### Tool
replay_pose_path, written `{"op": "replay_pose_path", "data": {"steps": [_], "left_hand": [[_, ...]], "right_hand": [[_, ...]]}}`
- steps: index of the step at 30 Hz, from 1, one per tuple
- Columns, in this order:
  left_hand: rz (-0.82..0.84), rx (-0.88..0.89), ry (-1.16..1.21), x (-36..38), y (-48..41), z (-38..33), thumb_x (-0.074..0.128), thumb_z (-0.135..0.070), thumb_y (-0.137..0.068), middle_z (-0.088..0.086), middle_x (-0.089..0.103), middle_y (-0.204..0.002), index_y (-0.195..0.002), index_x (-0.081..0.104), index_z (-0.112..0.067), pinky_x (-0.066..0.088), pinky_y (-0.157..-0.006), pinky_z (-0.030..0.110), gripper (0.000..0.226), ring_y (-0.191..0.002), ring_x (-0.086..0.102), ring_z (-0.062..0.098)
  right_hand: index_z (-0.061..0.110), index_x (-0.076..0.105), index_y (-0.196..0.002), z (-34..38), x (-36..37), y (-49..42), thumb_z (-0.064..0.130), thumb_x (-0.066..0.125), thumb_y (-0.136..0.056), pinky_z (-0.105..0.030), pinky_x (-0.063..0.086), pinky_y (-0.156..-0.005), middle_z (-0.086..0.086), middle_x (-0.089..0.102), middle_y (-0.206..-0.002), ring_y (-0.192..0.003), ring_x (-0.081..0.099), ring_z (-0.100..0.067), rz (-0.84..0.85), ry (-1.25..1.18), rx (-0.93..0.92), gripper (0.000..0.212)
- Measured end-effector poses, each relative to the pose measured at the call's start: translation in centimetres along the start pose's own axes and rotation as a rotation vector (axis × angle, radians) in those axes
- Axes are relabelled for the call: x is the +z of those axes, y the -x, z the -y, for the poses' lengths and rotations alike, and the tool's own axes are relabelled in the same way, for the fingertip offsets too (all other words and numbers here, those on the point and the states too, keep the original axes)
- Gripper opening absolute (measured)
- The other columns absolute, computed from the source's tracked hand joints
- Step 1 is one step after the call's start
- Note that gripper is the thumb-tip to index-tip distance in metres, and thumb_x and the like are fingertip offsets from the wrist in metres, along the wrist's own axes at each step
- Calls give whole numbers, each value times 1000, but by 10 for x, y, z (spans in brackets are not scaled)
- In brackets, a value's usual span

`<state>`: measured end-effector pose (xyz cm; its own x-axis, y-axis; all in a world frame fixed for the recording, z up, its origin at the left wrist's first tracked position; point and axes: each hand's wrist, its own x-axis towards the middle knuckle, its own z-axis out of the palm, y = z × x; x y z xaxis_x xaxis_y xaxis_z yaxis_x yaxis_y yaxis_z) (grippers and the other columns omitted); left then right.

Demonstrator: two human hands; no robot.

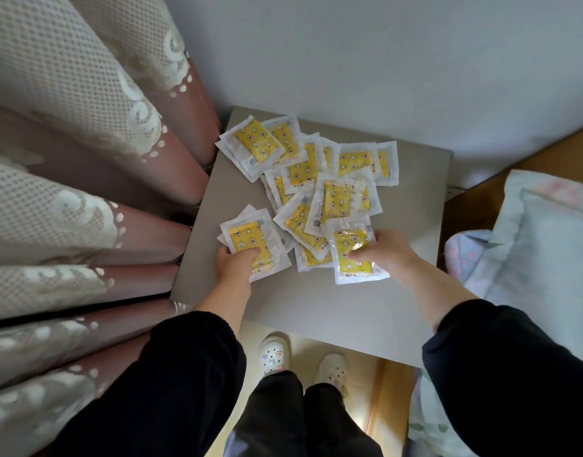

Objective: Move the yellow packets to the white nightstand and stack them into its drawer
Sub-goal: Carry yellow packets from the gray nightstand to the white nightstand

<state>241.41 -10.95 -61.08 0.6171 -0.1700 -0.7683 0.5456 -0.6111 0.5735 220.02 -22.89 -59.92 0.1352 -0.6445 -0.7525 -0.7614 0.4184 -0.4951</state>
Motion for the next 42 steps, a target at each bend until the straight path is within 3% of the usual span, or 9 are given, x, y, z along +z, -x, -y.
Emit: {"op": "replay_pose_path", "data": {"steps": [7, 11, 14, 18, 23, 27, 34, 39, 42], "left_hand": [[172, -72, -6, -20, 21, 9, 66, 3, -84, 9, 66, -91, -82, 60, -13, 55, -80, 42, 18, -75, 64, 23], [300, -77, -41, -27, 54, 18, 65, 2, -86, 9, 66, -90, -85, 59, -13, 53, -73, 39, 16, -77, 64, 23], [353, -71, -91, -31, 79, 19, 66, -1, -86, 8, 67, -90, -86, 60, -15, 54, -80, 43, 15, -79, 64, 24], [405, -9, -207, -38, 109, 18, 68, -2, -85, 10, 69, -101, -93, 64, -15, 53, -89, 44, 16, -91, 66, 28], [452, 59, -260, -47, 147, 25, 65, -4, -88, 5, 66, -104, -105, 60, -15, 50, -88, 37, 21, -93, 63, 22], [463, 105, -299, -54, 167, 35, 66, -5, -88, 5, 68, -107, -110, 59, -16, 51, -91, 42, 26, -99, 64, 24], [483, 206, -442, -80, 186, 51, 67, -7, -87, -5, 66, -94, -107, 58, -18, 49, -69, 26, 24, -84, 63, 12], [558, 305, -574, -110, 190, 69, 66, -9, -88, 1, 67, -108, -111, 60, -19, 51, -89, 36, 26, -99, 64, 19], [648, 363, -666, -136, 194, 81, 61, -10, -92, -2, 65, -105, -111, 58, -19, 49, -88, 33, 22, -98, 62, 17]], "right_hand": [[10, 68, -91, -9, 8, 30, 4, 82, -69, -37, 52, -87, -10, 70, -106, -96, 67, -25, 72, -390, 114, 27], [10, 65, -86, -9, 14, 65, 5, 75, -77, -20, 47, -61, 0, 69, -87, -77, 63, -10, 162, -511, 174, 15], [10, 66, -89, -12, 15, 85, 9, 78, -75, -28, 50, -85, -6, 71, -98, -94, 64, -19, 150, -592, 199, 18], [8, 63, -85, -14, 6, 115, 14, 78, -77, -24, 37, -59, -3, 62, -81, -74, 53, -16, 99, -474, 214, 19], [2, 62, -104, -23, -2, 151, 18, 81, -74, -31, 41, -77, -8, 65, -97, -91, 59, -24, 67, -375, 168, 39], [9, 61, -85, -35, -5, 181, 12, 79, -76, -25, 40, -64, 2, 61, -78, -78, 59, -16, 57, -430, 152, 20], [12, 59, -83, -63, 13, 230, 20, 78, -78, -22, 37, -57, 3, 61, -81, -74, 57, -14, -39, -415, 164, 21], [10, 60, -98, -85, 51, 265, 16, 76, -80, -16, 41, -52, 5, 62, -82, -78, 61, -11, -142, -488, 153, 25], [11, 61, -99, -98, 85, 297, 12, 73, -81, -13, 41, -51, 7, 61, -81, -75, 61, -7, -203, -565, 158, 21]]}}
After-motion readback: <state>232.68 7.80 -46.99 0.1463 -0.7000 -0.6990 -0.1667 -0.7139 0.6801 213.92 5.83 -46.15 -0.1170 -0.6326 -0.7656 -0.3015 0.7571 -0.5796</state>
